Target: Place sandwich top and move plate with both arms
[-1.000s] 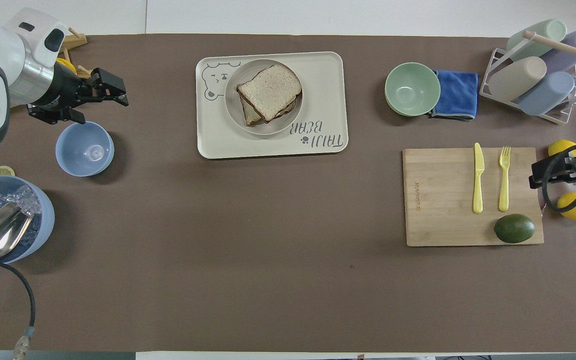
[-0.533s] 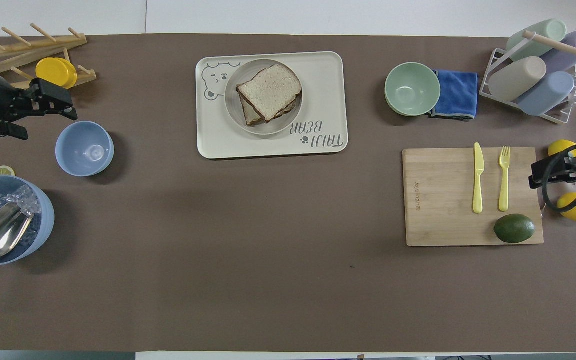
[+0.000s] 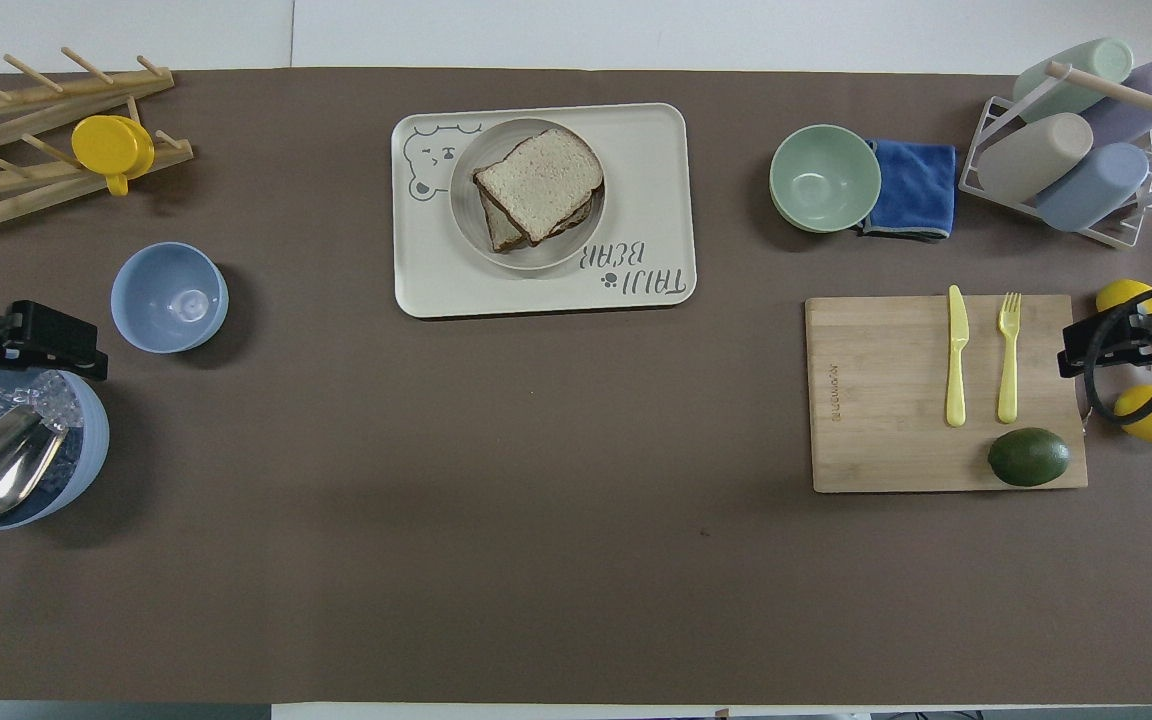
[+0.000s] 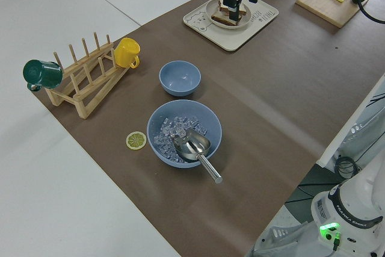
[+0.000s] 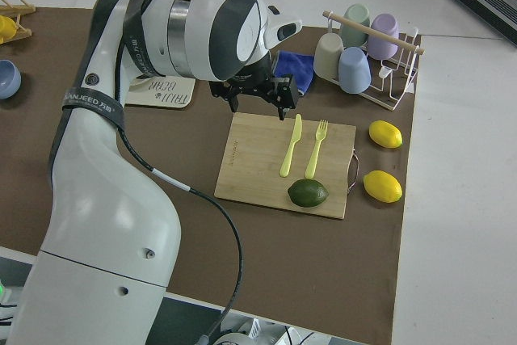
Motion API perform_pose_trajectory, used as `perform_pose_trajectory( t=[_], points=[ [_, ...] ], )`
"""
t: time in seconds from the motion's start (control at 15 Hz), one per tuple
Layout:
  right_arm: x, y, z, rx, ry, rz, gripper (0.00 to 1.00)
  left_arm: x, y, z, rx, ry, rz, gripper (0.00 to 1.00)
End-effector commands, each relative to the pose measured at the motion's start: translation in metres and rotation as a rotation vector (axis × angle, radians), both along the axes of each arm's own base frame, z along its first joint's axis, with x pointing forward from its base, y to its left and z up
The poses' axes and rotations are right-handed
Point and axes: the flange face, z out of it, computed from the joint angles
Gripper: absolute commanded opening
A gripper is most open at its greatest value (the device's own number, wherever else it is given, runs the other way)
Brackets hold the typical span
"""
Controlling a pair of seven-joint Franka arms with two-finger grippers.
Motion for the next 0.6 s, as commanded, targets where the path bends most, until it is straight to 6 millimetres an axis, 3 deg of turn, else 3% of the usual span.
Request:
perform_pose_trajectory(
  t=[0.0, 0.07, 0.2, 0.33, 0.53],
  points=[
    [-0.003, 0.0, -0.001, 0.022, -0.002, -0.013, 1.0, -0.012, -0.002, -0.004, 0.011, -0.052, -0.03, 1.0],
    [-0.003, 0.0, -0.001, 0.022, -0.002, -0.013, 1.0, -0.002, 0.001, 0.002, 0.004, -0.103, -0.025, 1.0],
    [-0.004, 0.0, 0.0, 0.022, -0.003, -0.013, 1.0, 0.016, 0.005, -0.01, 0.015, -0.109, -0.026, 1.0],
    [-0.003, 0.0, -0.001, 0.022, -0.002, -0.013, 1.0, 0.032, 0.004, 0.002, 0.043, -0.127, -0.049, 1.0],
    [-0.003, 0.0, -0.001, 0.022, -0.002, -0.013, 1.0, 0.025, 0.007, 0.018, 0.038, -0.129, -0.044, 1.0]
  ],
)
